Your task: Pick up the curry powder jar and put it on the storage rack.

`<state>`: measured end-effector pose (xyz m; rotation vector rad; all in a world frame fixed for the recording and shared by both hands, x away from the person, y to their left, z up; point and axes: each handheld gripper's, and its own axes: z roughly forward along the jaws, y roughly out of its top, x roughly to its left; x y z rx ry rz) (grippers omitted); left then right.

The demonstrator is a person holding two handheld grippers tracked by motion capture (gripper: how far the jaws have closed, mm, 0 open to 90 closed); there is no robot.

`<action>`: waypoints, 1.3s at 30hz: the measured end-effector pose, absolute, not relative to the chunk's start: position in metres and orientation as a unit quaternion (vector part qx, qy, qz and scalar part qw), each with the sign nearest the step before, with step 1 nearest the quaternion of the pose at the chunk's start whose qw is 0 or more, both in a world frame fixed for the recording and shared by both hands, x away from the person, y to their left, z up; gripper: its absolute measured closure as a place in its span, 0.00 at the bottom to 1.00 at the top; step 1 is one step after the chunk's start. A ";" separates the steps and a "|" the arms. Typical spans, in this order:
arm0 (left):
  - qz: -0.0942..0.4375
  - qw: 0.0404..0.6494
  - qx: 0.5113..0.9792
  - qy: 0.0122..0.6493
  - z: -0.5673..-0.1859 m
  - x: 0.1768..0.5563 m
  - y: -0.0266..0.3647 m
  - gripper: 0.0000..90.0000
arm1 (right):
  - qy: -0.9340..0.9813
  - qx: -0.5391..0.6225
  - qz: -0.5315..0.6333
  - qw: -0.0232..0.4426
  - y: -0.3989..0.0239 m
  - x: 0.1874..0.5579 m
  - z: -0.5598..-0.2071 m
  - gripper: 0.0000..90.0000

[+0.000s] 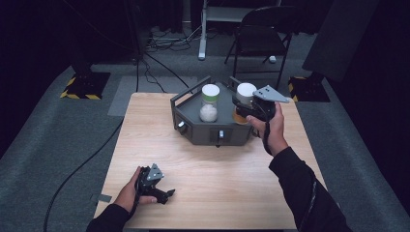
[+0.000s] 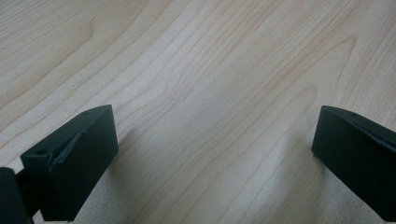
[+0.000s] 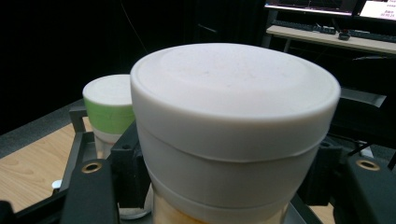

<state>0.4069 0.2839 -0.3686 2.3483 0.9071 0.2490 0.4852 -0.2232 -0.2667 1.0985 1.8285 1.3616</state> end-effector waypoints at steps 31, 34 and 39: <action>0.094 0.301 0.886 0.341 -0.369 0.407 0.284 0.00 | 0.694 0.440 0.484 0.301 -0.203 0.530 -0.292 0.38; 0.094 0.301 0.886 0.341 -0.369 0.407 0.284 0.00 | 0.694 0.439 0.480 0.308 -0.200 0.529 -0.296 0.38; 0.093 0.302 0.886 0.339 -0.369 0.408 0.285 0.00 | 0.694 0.442 0.480 0.304 -0.199 0.531 -0.300 0.38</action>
